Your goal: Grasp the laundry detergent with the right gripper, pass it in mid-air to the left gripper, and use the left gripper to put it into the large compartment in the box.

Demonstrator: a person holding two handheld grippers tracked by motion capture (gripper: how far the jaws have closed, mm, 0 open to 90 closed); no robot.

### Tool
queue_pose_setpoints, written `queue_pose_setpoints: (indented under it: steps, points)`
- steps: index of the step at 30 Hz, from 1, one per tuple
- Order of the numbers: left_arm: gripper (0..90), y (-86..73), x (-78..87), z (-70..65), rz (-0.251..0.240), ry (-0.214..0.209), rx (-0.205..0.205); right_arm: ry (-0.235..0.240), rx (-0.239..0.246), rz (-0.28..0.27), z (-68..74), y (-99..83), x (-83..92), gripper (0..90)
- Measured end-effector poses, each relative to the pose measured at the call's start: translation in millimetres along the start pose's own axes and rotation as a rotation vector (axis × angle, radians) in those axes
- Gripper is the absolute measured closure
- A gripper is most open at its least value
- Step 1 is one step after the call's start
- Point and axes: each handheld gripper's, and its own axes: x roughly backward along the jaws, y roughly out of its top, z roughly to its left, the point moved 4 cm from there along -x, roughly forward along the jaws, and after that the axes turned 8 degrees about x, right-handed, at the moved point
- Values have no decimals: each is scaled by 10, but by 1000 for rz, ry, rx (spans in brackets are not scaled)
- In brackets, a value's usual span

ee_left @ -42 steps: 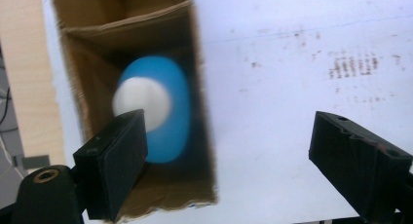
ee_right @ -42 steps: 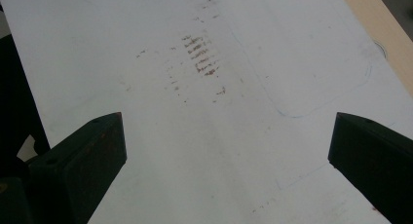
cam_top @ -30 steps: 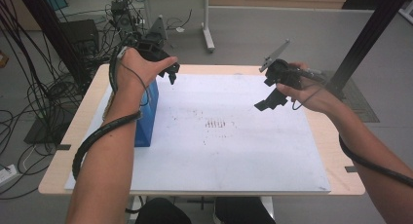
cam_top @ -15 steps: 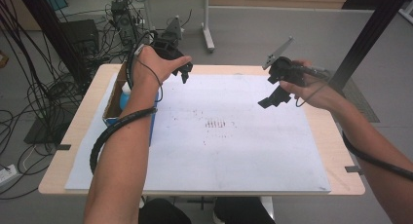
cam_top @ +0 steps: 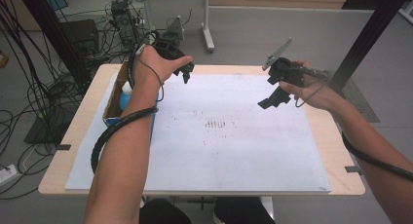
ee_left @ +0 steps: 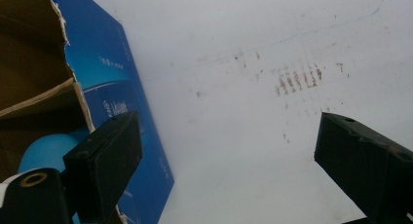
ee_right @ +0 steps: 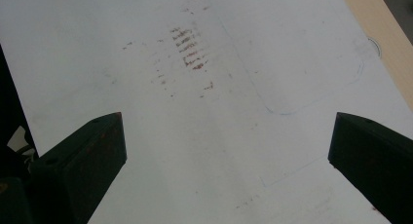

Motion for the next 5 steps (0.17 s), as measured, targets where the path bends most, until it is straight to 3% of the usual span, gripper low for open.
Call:
queue_pose_setpoints:
  steps: [5]
  points:
    - [108,-2,19,-7,0,-6,-4,2,-4,1,10,-6,-1,3]
